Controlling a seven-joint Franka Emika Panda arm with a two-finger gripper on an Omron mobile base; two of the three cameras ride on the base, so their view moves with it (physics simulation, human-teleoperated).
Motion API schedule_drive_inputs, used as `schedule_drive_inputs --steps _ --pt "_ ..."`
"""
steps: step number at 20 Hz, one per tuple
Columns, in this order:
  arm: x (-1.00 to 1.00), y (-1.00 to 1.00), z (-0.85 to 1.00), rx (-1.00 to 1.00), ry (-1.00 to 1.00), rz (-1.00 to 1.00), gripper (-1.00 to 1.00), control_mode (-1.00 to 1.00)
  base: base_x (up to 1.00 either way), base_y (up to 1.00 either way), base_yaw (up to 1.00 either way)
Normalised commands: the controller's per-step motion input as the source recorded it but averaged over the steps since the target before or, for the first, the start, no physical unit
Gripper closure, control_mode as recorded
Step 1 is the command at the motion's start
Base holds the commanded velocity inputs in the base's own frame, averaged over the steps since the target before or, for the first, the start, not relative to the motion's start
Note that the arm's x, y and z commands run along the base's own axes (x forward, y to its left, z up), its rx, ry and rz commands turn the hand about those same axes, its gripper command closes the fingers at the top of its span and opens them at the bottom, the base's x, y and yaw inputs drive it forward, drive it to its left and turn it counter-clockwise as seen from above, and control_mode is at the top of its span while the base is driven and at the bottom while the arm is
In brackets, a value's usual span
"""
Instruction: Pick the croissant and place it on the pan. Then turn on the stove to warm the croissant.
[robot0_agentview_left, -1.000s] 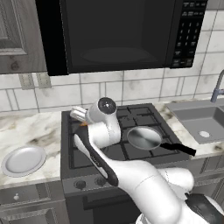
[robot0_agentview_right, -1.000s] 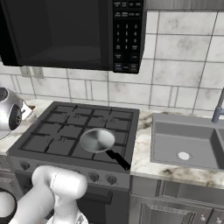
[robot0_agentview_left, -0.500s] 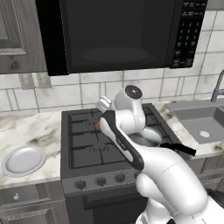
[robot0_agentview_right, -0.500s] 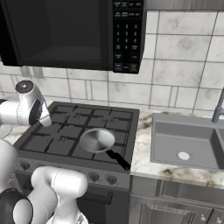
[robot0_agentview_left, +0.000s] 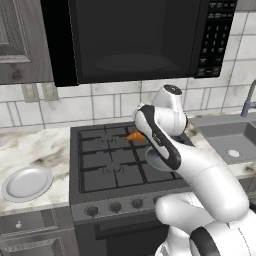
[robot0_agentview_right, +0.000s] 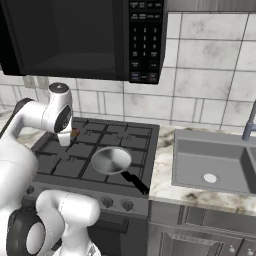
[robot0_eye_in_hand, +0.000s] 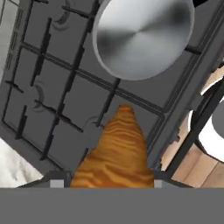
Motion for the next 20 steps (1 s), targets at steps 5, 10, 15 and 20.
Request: schedule_drive_inputs --steps 5,10,15,20 --pt "0.00 -0.57 0.00 0.11 0.32 -0.23 1.00 -1.00 0.00 0.00 0.00" --pt "0.00 -0.48 0.00 0.04 0.29 -0.16 1.00 -1.00 0.00 0.00 0.00" --pt "0.00 -0.24 0.00 0.00 0.14 -0.01 1.00 -1.00 0.00 0.00 0.00" --pt "0.00 -0.04 -0.16 -0.01 0.06 0.00 1.00 -1.00 0.00 0.00 0.00"
